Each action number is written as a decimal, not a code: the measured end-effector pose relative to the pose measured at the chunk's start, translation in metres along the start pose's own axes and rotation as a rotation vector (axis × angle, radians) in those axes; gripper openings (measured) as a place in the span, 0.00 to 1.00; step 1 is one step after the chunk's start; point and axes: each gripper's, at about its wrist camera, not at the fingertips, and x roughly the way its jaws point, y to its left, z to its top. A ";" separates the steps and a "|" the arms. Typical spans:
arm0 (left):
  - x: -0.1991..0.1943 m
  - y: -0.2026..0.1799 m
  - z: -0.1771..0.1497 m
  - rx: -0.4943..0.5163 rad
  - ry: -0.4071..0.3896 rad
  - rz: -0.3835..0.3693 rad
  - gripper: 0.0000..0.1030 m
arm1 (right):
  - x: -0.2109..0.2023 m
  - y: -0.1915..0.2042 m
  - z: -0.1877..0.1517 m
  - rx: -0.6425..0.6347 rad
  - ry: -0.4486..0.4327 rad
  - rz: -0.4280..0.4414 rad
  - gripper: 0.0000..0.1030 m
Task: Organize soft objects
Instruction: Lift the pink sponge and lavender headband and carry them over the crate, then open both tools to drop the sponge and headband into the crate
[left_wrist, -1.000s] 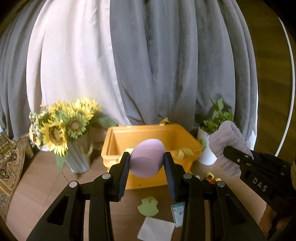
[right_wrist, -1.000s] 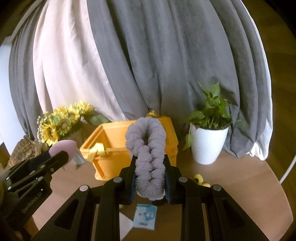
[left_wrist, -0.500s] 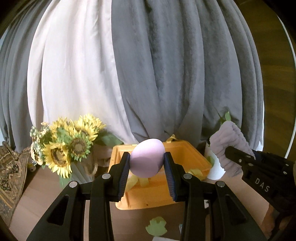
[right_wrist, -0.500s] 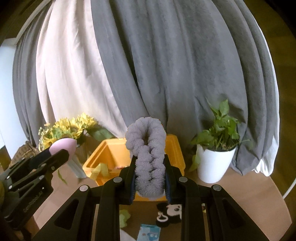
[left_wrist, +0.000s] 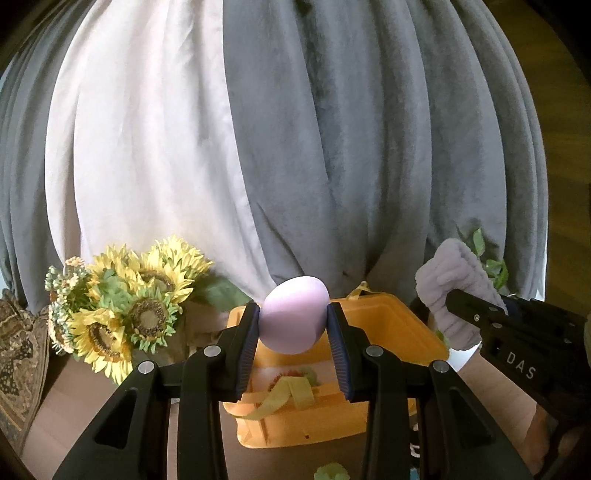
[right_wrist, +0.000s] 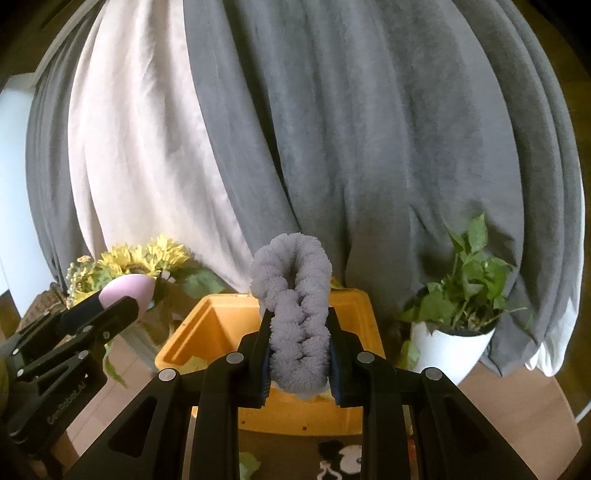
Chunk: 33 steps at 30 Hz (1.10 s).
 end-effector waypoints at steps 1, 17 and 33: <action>0.005 0.000 0.000 0.001 0.003 0.001 0.35 | 0.004 -0.001 0.000 0.001 0.002 0.001 0.25; 0.068 0.005 -0.007 -0.007 0.070 -0.001 0.36 | 0.071 -0.006 -0.001 0.000 0.077 0.001 0.25; 0.128 0.006 -0.028 0.009 0.178 -0.017 0.37 | 0.134 -0.008 -0.013 0.020 0.200 -0.006 0.25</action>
